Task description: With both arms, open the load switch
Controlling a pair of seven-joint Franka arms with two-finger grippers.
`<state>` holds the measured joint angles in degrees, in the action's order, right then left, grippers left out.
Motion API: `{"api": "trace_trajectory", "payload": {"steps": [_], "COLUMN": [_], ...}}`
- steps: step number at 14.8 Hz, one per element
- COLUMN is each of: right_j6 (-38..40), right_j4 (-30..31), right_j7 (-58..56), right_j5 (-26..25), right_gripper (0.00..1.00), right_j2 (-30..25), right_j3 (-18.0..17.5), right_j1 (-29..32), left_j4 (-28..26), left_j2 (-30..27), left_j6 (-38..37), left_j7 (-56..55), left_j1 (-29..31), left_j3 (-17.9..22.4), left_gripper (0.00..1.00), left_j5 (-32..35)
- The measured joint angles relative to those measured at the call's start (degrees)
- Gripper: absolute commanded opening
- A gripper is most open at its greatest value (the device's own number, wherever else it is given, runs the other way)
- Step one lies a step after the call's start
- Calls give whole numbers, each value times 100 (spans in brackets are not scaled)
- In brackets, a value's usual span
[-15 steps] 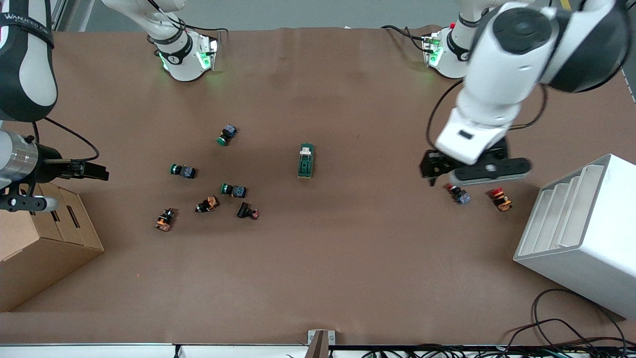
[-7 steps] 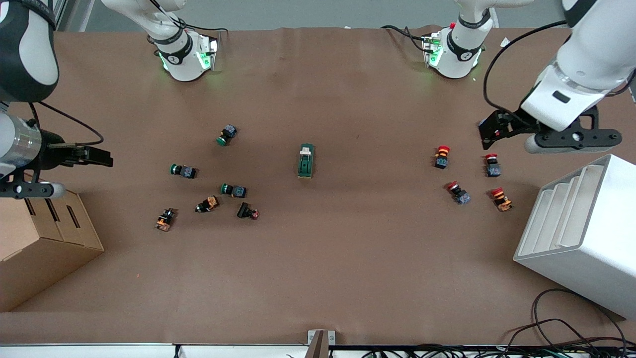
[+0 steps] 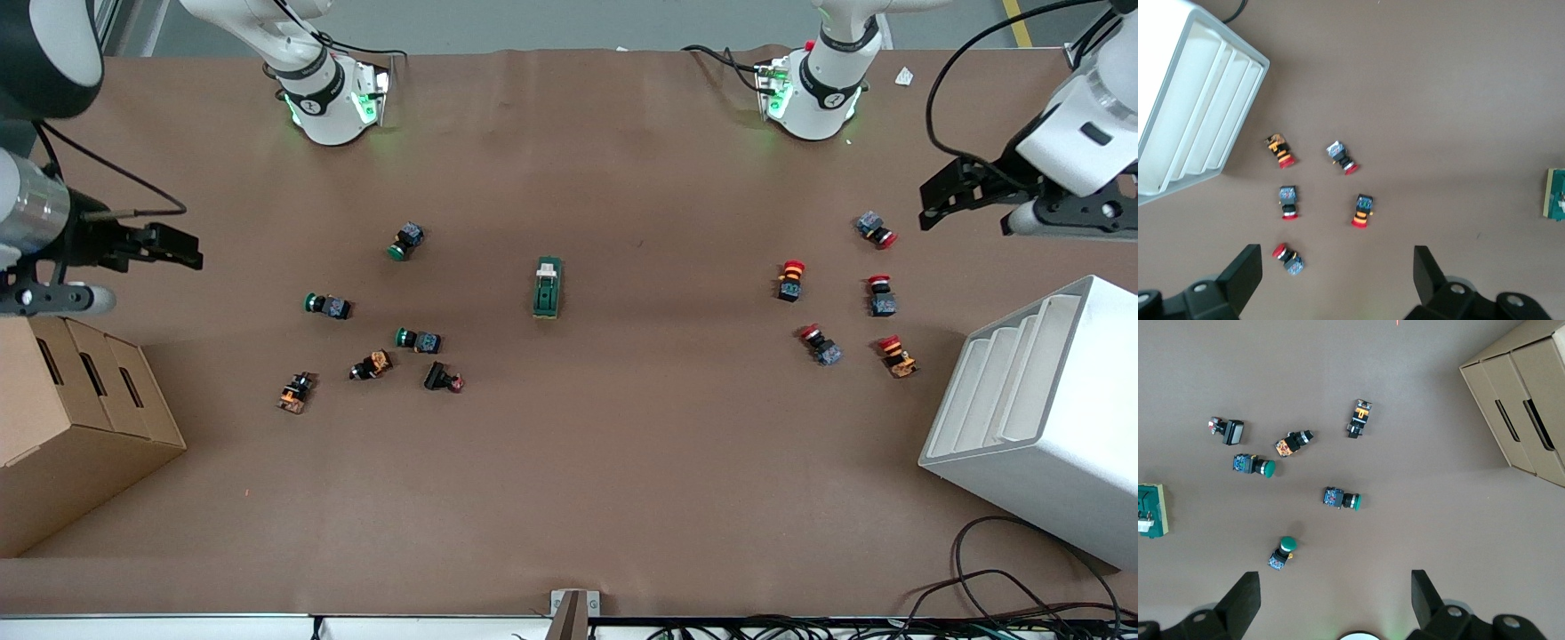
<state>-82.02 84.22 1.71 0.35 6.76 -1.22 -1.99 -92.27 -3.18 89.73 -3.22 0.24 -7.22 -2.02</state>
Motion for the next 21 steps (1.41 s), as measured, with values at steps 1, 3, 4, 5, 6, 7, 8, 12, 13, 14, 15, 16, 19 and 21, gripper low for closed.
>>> {"api": "trace_trajectory", "payload": {"steps": [1, 3, 4, 5, 6, 7, 8, 12, 13, 14, 15, 16, 19, 21], "right_j6": [1, 6, 15, 26, 56, 100, 132, 230, 230, 225, 215, 211, 201, 201], "right_j4": [119, 345, 434, 500, 544, 563, 568, 589, 603, 620, 643, 658, 680, 686], "right_j7": [0, 0, 0, 0, -1, -1, 0, -4, -6, -6, -7, -8, -8, -16], "right_j5": [0, 0, 0, 0, 0, 0, 0, 0, 0, 0, 0, 0, 26, 65], "right_gripper": [100, 100, 100, 100, 100, 100, 100, 100, 100, 100, 100, 100, 100, 100], "right_j2": [-154, -466, -606, -735, -848, -951, -1041, -1250, -1260, -1260, -1260, -1259, -1260, -1260], "right_j3": [8, 26, 32, 35, 35, 35, 36, 100, 125, 148, 168, 185, 297, 400], "right_j1": [-2, -2, -3, -4, -12, -22, -29, -30, -29, -29, -29, -30, -30, -30], "left_j4": [-35, -73, -82, -83, -82, -74, -51, 40, 44, 46, 47, 50, 68, 74], "left_j2": [-42, -64, -61, -57, -51, -44, -31, 22, 35, 52, 74, 98, 149, 151], "left_j6": [-17, -20, -19, -16, -7, 8, 17, 20, 20, 20, 20, 20, 20, 20], "left_j7": [4, 4, 4, 4, 4, 4, 4, 4, 4, 4, 4, 4, 4, 4], "left_j1": [2, -1, 0, 1, 1, 2, 5, 31, 34, 33, 32, 31, 24, 21], "left_j3": [17, 4, 3, 3, 4, 6, 11, 24, 25, 21, 15, 12, 5, 4], "left_gripper": [100, 100, 100, 100, 100, 100, 100, 100, 100, 100, 100, 100, 100, 100], "left_j5": [-5, -5, -5, -5, -5, -5, -5, 49, 65, 69, 70, 70, 70, 70]}}
